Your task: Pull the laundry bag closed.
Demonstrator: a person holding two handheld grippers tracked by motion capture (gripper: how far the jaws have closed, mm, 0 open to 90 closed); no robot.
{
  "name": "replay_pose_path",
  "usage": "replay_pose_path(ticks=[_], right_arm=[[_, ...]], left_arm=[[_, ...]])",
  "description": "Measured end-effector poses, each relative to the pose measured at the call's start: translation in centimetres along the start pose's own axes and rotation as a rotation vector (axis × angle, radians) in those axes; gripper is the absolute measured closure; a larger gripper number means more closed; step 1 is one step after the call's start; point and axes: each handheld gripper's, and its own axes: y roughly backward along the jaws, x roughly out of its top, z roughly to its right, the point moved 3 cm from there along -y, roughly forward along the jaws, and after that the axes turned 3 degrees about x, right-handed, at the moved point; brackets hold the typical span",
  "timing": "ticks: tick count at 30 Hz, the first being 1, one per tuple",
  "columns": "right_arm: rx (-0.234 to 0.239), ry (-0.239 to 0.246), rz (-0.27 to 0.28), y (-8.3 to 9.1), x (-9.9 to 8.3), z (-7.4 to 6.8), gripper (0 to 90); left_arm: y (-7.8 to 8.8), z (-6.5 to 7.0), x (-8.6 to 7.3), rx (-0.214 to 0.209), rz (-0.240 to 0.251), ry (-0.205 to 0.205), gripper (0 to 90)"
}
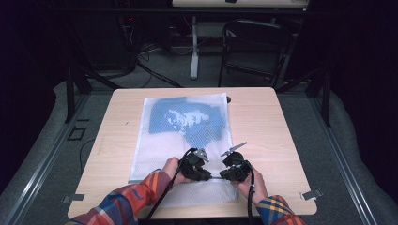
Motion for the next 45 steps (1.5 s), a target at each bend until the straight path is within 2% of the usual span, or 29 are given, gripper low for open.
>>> replay_pose_path(ticks=[2, 3, 4, 8, 9, 16, 24, 25, 30, 33, 36, 41, 43, 45], right_arm=[[0.016, -0.013, 0.012, -0.3, 0.1, -0.3, 90.0], [0.034, -0.002, -0.009, -0.3, 0.1, -0.3, 90.0], [0.044, -0.010, 0.001, -0.4, 0.2, -0.4, 90.0], [0.043, -0.004, -0.019, -0.8, 0.2, -0.6, 90.0], [0.054, -0.020, -0.006, -1.1, 0.2, -0.7, 90.0], [0.040, 0.006, -0.049, -1.6, 0.0, -0.6, 90.0], [0.043, 0.002, -0.030, -1.7, -0.1, -0.8, 90.0], [0.042, 0.006, -0.038, -1.6, -0.1, -0.7, 90.0], [0.048, 0.019, -0.050, -1.5, -0.1, -0.5, 90.0], [0.055, -0.001, -0.024, -1.7, -0.1, -0.7, 90.0], [0.055, 0.011, -0.042, -1.6, -0.2, -0.6, 90.0], [0.052, 0.009, -0.039, -1.6, -0.2, -0.6, 90.0], [0.058, 0.003, -0.031, -1.6, -0.2, -0.6, 90.0], [0.058, 0.000, -0.026, -1.7, -0.2, -0.7, 90.0]], left_arm=[[-0.1, 0.0, 0.0, 0.001, -0.005, -0.002, 82.7], [-0.1, 0.0, 0.0, 0.003, -0.007, -0.003, 82.7], [-0.1, 0.0, 0.0, 0.006, -0.011, -0.008, 82.7], [-0.3, -0.1, 0.0, -0.005, 0.001, -0.007, 82.7], [-0.3, -0.1, 0.0, -0.005, 0.001, -0.005, 82.7], [-0.3, 0.0, 0.0, 0.006, -0.018, -0.006, 82.7], [-0.3, 0.0, 0.0, -0.005, -0.004, -0.006, 82.7], [-0.2, 0.0, 0.0, 0.001, -0.016, -0.009, 82.8], [-0.2, 0.1, -0.1, -0.005, -0.018, -0.016, 82.9], [-0.1, 0.1, -0.1, 0.002, -0.030, -0.020, 82.9], [0.0, 0.0, -0.2, -0.003, -0.032, -0.011, 82.9], [0.3, -0.1, -0.3, -0.003, -0.036, -0.018, 82.9], [0.3, -0.1, -0.4, -0.006, -0.028, -0.008, 82.9], [0.6, -0.3, -0.7, -0.003, -0.042, -0.013, 82.9]])
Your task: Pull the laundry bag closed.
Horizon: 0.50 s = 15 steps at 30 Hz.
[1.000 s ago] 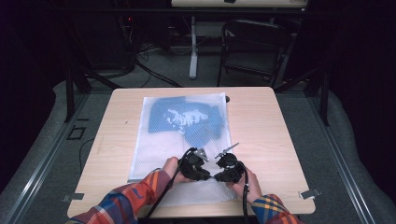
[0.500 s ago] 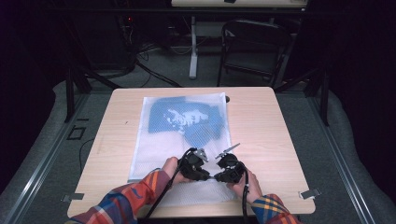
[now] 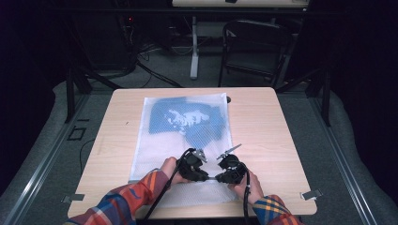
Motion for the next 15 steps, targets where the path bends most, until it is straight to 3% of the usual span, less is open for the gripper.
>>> replay_pose_path(ticks=[15], right_arm=[[0.003, -0.005, 0.008, 0.0, 0.0, 0.0, 90.0]], left_arm=[[1.3, -0.5, -1.4, -0.002, 0.009, 0.026, 82.8]])
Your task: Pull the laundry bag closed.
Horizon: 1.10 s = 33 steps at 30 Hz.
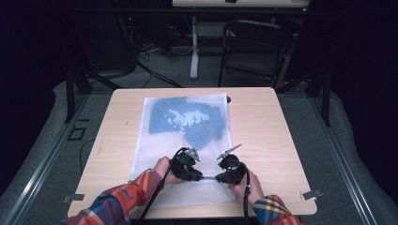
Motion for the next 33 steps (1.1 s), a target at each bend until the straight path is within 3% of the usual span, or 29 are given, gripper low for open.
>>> replay_pose_path(ticks=[11, 13, 16, 19, 21, 27, 30, 33], right_arm=[[-0.001, -0.010, -0.010, 0.1, 0.1, 0.0, 90.0], [-0.041, 0.009, -0.019, 0.2, 0.2, 0.2, 90.0], [-0.044, 0.023, -0.009, 0.8, 0.5, 0.2, 90.0], [-0.022, 0.029, 0.044, 1.2, 1.1, -0.5, 90.0], [-0.026, 0.045, 0.038, 0.9, 1.4, -0.8, 90.0], [0.000, 0.049, 0.001, -0.5, 1.7, -1.3, 90.0], [-0.014, 0.075, -0.041, -1.0, 1.6, -1.1, 90.0], [-0.004, 0.064, -0.028, -1.2, 1.6, -1.4, 90.0]], left_arm=[[0.8, -0.3, -0.9, 0.010, 0.005, 0.017, 82.8], [0.7, -0.4, -0.9, 0.008, 0.012, 0.021, 82.8], [0.7, -0.5, -0.8, 0.009, 0.015, 0.024, 82.8], [0.5, -0.5, -0.7, 0.018, 0.013, 0.027, 82.7], [0.3, -0.5, -0.6, 0.002, 0.024, 0.035, 82.7], [0.2, -0.4, -0.5, 0.017, 0.013, 0.027, 82.7], [0.2, -0.4, -0.5, 0.015, 0.008, 0.021, 82.7], [0.3, -0.3, -0.5, 0.014, 0.009, 0.022, 82.7]])
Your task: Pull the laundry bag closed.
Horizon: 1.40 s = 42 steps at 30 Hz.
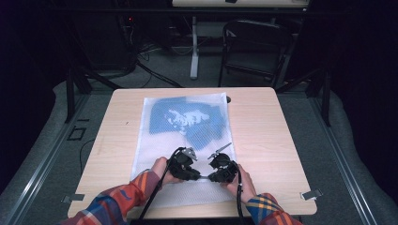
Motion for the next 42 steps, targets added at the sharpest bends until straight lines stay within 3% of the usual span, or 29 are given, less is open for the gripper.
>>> replay_pose_path(ticks=[6, 42], right_arm=[[-0.014, 0.025, -0.016, 0.1, -0.1, 0.2, 90.0], [-0.012, 0.021, 0.002, 0.1, -0.3, 0.3, 90.0]], left_arm=[[0.2, 0.1, -0.1, -0.011, 0.002, 0.001, 82.8], [2.5, -0.6, -1.7, -0.009, 0.014, 0.022, 82.8]])
